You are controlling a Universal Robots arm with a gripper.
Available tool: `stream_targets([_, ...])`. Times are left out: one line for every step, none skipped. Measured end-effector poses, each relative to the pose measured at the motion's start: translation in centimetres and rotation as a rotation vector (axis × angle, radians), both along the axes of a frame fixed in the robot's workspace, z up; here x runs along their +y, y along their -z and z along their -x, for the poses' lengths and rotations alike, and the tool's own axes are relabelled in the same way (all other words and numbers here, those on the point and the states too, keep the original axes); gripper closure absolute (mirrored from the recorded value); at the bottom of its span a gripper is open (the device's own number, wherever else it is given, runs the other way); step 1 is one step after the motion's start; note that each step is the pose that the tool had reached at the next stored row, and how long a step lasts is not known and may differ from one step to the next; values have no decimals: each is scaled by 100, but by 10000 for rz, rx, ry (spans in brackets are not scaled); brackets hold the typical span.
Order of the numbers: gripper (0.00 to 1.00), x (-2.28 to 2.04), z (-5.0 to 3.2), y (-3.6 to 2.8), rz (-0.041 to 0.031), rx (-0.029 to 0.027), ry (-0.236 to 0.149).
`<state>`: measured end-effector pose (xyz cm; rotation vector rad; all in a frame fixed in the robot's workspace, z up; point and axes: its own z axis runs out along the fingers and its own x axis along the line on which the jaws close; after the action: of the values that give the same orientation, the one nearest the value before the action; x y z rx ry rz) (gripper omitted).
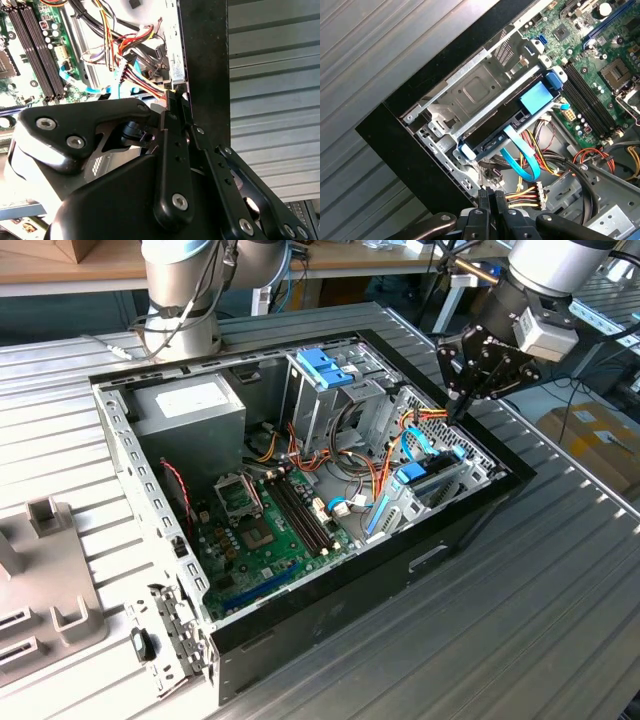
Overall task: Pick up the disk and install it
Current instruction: 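Insert the second disk wire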
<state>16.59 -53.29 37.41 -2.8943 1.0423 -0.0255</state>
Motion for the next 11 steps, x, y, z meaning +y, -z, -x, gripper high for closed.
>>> stream_targets([84,0,0,0,0,0,1])
stream_targets([84,0,0,0,0,0,2])
stream_targets([84,0,0,0,0,0,18])
stream_targets([84,0,0,0,0,0,55])
stream_targets([84,0,0,1,0,0,175])
stream_targets([84,0,0,1,0,1,375])
stream_targets([84,0,0,1,0,0,575])
stream_targets([84,0,0,1,0,0,724])
stream_targets([84,0,0,1,0,0,842])
stream_targets([84,0,0,1,0,0,1005])
stream_targets([84,0,0,1,0,0,1142])
